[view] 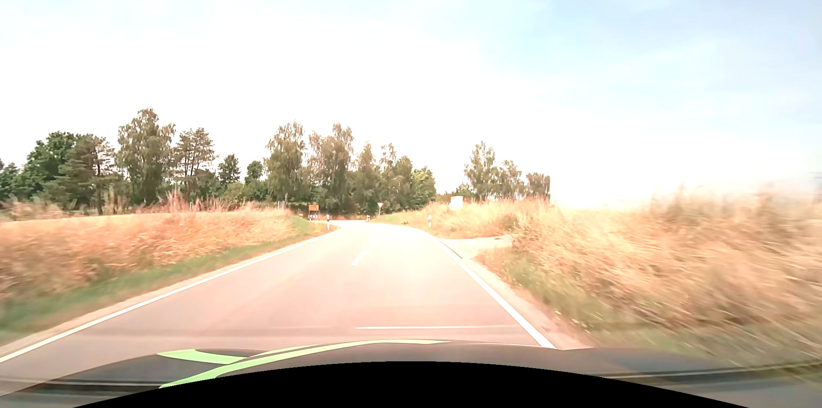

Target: Follow the waypoints while adhering to traffic rules and regulations

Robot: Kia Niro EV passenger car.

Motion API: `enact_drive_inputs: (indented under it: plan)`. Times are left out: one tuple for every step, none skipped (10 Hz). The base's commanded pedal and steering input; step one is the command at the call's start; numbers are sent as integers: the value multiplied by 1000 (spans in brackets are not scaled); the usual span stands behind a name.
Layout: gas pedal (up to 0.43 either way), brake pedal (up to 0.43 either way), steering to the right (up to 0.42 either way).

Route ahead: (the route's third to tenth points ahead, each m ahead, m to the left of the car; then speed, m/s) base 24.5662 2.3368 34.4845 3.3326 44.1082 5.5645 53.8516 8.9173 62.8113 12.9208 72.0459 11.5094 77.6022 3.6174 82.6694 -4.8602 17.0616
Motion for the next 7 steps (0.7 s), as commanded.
enact_drive_inputs:
  plan:
    - [0, 195, -12]
    - [0, 201, -12]
    - [0, 207, -12]
    - [0, 201, -12]
    - [0, 207, -12]
    - [0, 207, -12]
    - [0, 207, -12]
